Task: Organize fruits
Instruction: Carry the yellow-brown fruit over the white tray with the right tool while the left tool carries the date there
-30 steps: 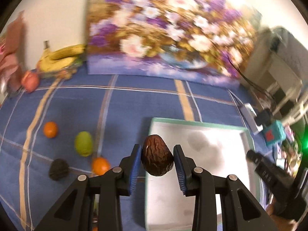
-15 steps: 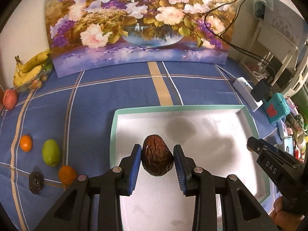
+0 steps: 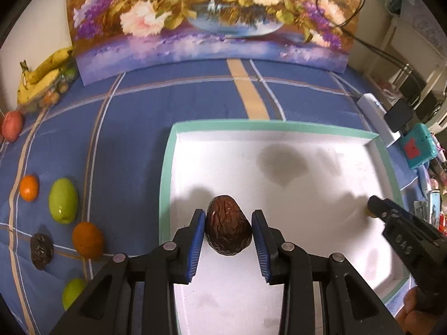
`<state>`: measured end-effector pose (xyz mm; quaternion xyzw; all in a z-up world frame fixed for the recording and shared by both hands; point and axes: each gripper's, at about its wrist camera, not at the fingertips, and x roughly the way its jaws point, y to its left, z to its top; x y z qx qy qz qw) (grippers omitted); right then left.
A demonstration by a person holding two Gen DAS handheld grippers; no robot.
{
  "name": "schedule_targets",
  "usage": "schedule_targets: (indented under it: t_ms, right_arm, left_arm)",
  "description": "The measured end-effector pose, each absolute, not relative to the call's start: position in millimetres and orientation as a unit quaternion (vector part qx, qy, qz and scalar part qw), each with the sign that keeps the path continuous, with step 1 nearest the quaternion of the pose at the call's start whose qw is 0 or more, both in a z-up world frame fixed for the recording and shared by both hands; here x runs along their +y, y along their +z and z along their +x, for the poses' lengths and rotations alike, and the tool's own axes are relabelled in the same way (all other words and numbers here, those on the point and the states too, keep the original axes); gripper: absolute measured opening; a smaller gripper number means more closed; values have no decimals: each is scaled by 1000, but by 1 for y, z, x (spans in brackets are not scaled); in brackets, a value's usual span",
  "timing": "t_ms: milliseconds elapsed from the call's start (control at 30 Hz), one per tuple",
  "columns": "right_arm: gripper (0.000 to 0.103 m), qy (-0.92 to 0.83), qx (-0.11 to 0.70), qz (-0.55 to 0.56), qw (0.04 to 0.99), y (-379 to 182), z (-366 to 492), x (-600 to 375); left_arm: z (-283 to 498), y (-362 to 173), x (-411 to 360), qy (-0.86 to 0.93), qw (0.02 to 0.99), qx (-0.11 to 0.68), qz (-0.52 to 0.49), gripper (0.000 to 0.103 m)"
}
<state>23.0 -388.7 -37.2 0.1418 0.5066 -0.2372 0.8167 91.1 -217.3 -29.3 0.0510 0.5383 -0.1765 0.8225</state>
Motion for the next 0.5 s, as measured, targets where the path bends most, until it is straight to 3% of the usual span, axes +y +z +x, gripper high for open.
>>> schedule_targets:
  t_ms: [500]
  right_arm:
    - [25,-240,506,155,814,-34,20,-396]
  left_arm:
    - [89,-25,-215,-182,816,548,35,37]
